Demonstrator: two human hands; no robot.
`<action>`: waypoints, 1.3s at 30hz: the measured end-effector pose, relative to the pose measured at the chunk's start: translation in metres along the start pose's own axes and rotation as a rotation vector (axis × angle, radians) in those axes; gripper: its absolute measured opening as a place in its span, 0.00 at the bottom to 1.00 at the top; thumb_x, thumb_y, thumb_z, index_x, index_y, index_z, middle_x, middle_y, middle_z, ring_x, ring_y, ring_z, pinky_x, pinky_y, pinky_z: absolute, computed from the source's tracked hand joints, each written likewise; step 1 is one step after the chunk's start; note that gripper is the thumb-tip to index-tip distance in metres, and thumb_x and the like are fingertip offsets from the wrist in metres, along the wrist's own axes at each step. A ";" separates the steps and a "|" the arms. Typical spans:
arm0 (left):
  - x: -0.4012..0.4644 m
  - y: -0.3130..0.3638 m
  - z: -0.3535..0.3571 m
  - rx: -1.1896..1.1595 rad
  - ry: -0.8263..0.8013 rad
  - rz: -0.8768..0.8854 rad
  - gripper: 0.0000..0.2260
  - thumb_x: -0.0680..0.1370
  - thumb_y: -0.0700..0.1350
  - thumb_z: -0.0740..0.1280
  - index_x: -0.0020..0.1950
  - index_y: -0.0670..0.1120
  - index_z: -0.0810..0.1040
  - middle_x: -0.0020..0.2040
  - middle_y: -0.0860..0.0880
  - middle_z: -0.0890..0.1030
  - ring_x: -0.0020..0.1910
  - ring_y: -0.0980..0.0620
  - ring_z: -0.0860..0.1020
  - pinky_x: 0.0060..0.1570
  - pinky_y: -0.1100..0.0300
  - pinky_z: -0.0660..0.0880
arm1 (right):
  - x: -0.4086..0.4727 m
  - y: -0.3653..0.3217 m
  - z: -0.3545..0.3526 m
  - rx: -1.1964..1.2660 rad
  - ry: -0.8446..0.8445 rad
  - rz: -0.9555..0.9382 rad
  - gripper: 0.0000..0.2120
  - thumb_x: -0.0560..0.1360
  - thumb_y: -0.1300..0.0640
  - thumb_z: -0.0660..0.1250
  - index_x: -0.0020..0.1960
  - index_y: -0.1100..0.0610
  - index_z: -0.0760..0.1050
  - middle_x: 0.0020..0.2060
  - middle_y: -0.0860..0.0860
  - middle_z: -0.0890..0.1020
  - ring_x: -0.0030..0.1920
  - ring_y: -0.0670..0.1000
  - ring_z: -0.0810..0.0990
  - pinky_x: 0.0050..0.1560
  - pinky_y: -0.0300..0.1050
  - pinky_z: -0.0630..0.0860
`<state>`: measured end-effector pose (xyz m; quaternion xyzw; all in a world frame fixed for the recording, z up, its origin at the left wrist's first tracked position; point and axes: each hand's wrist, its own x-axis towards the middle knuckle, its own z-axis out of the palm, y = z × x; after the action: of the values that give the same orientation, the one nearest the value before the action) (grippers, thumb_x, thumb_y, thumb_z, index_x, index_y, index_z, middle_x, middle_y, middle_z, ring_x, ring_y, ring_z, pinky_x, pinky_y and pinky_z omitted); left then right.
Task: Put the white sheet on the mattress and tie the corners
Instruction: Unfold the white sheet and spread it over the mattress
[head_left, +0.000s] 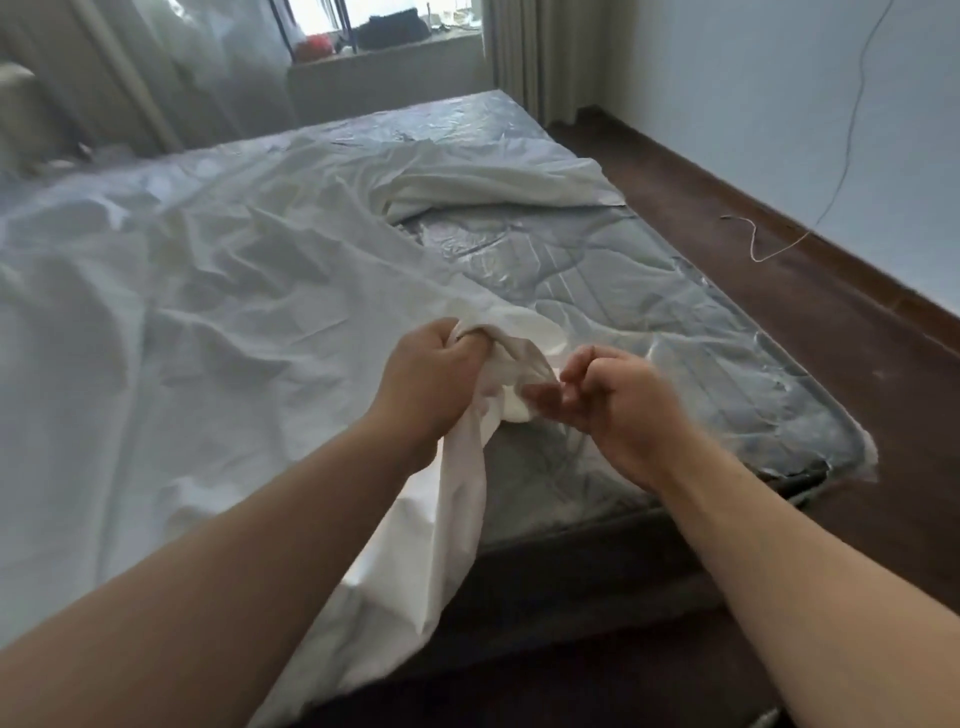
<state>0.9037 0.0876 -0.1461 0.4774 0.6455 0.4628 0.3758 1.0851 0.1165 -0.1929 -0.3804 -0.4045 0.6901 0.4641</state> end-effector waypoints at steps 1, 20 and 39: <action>-0.002 0.000 0.000 -0.076 0.026 -0.030 0.10 0.76 0.49 0.66 0.42 0.46 0.84 0.41 0.40 0.84 0.41 0.40 0.82 0.45 0.42 0.81 | 0.002 0.005 -0.001 -0.128 -0.031 0.021 0.15 0.74 0.70 0.55 0.40 0.64 0.79 0.37 0.65 0.80 0.49 0.63 0.85 0.51 0.52 0.81; -0.054 0.005 0.049 0.743 -0.469 0.307 0.13 0.81 0.59 0.68 0.63 0.56 0.81 0.56 0.54 0.80 0.50 0.58 0.80 0.57 0.57 0.76 | -0.046 -0.061 -0.058 0.323 0.251 -0.159 0.16 0.85 0.59 0.58 0.68 0.63 0.75 0.60 0.63 0.83 0.58 0.62 0.84 0.56 0.62 0.82; -0.080 -0.044 0.107 1.314 -0.522 0.464 0.40 0.69 0.77 0.65 0.68 0.49 0.68 0.62 0.49 0.71 0.60 0.45 0.72 0.51 0.50 0.77 | -0.106 -0.065 -0.137 0.448 0.544 -0.051 0.16 0.87 0.54 0.55 0.63 0.61 0.77 0.53 0.56 0.87 0.52 0.54 0.87 0.52 0.51 0.85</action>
<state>1.0118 0.0304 -0.2159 0.8222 0.5616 -0.0795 0.0466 1.2603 0.0600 -0.1702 -0.4287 -0.1141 0.6233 0.6440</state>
